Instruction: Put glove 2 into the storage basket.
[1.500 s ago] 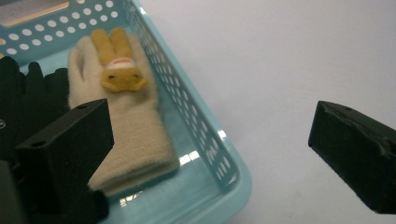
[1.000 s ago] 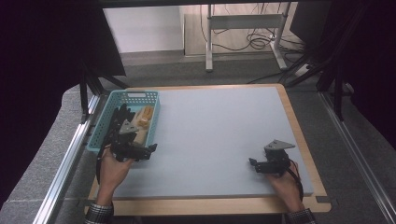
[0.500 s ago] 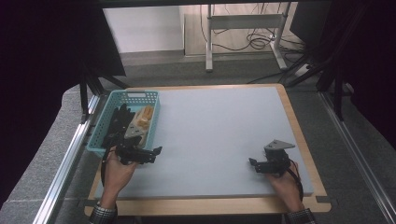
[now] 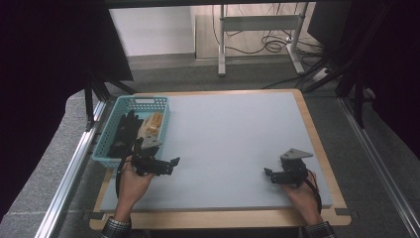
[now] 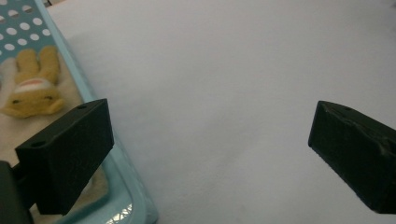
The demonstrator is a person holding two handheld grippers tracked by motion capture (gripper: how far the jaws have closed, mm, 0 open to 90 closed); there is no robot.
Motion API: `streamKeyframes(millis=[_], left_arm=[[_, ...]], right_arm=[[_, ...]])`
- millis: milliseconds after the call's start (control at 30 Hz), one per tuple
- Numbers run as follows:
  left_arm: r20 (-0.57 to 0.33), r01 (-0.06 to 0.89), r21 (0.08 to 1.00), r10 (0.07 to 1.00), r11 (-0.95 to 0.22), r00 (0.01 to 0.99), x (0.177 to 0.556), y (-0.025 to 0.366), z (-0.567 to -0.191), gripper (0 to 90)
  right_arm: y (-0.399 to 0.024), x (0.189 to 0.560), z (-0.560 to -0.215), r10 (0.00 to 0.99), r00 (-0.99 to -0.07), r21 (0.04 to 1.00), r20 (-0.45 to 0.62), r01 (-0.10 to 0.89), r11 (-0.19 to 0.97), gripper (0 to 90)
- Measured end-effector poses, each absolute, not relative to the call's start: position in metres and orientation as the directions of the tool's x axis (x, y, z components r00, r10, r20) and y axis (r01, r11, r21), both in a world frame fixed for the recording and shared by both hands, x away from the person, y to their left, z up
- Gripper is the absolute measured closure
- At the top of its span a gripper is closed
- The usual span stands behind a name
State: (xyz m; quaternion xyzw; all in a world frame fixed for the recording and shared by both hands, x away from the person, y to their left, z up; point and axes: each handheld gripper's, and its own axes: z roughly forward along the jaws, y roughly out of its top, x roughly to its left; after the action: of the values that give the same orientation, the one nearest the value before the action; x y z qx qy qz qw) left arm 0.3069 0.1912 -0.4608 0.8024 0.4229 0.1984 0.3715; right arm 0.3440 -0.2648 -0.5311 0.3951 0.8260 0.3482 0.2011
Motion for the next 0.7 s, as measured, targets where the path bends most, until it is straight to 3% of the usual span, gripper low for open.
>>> streamKeyframes(millis=[700], left_arm=[[-0.005, 0.498, 0.782, 0.796, -0.374, 0.606, 0.315, 0.161, -0.467, 0.5]], right_arm=[[-0.265, 0.344, -0.531, 0.793, -0.607, 0.734, -0.057, 0.512, 0.445, 18.8]])
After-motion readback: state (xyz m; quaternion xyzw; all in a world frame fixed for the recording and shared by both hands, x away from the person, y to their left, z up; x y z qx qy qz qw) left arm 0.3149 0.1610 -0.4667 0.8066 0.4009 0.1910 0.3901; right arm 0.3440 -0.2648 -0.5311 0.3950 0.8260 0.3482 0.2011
